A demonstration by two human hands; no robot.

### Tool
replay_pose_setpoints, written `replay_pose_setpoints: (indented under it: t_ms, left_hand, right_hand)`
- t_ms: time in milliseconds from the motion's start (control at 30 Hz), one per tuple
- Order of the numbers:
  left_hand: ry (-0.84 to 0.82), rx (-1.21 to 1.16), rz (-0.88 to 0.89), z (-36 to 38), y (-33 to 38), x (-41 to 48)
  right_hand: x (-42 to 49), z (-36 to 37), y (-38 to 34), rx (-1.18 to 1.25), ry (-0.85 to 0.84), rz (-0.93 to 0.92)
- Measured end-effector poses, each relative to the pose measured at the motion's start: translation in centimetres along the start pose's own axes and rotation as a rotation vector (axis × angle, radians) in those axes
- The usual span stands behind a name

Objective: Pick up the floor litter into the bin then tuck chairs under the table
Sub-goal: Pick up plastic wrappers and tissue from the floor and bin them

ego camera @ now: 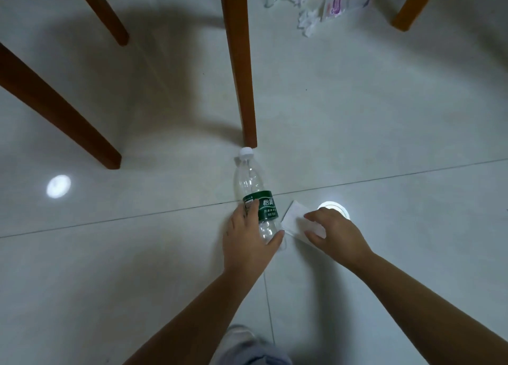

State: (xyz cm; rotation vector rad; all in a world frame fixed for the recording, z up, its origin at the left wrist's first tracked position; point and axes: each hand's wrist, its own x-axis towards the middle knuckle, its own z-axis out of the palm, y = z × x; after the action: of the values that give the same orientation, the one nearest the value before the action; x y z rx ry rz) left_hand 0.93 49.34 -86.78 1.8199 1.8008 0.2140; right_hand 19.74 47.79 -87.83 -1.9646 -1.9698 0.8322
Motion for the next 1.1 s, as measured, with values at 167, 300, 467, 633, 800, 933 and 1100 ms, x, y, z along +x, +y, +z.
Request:
replay_pose_setpoints:
  t_ms: [167,300,467,633,800,933,1100]
  left_hand:
    - [-0.038,-0.120,-0.132,1.0,0.7,-0.4]
    - [-0.042,-0.219,-0.218,1.3,0.3,-0.6]
    - [-0.088,-0.268,-0.211,0.9,-0.5,-1.7]
    - [-0.028,-0.303,-0.214,0.2,-1.0,-2.1]
    - [0.057,-0.344,-0.181,-0.8,-0.9,-2.9]
    - [0.121,-0.385,-0.171,-1.2,-0.8,-3.5]
    - [0.187,-0.379,-0.161,-2.0,-1.2,-4.2]
  right_hand:
    - [-0.1,1.1,1.3,-0.019,-0.070,0.043]
    - [-0.3,1.4,2.6,-0.007,-0.072,0.061]
    - [-1.3,1.5,3.7,0.044,-0.051,0.090]
    - [-2.5,2.5,3.8,0.078,0.003,0.104]
    - [-3.0,3.2,3.3,0.110,0.032,0.161]
    - [-3.4,3.3,3.0,0.182,0.068,0.224]
    - [-3.2,2.3,1.9,0.292,0.165,0.253]
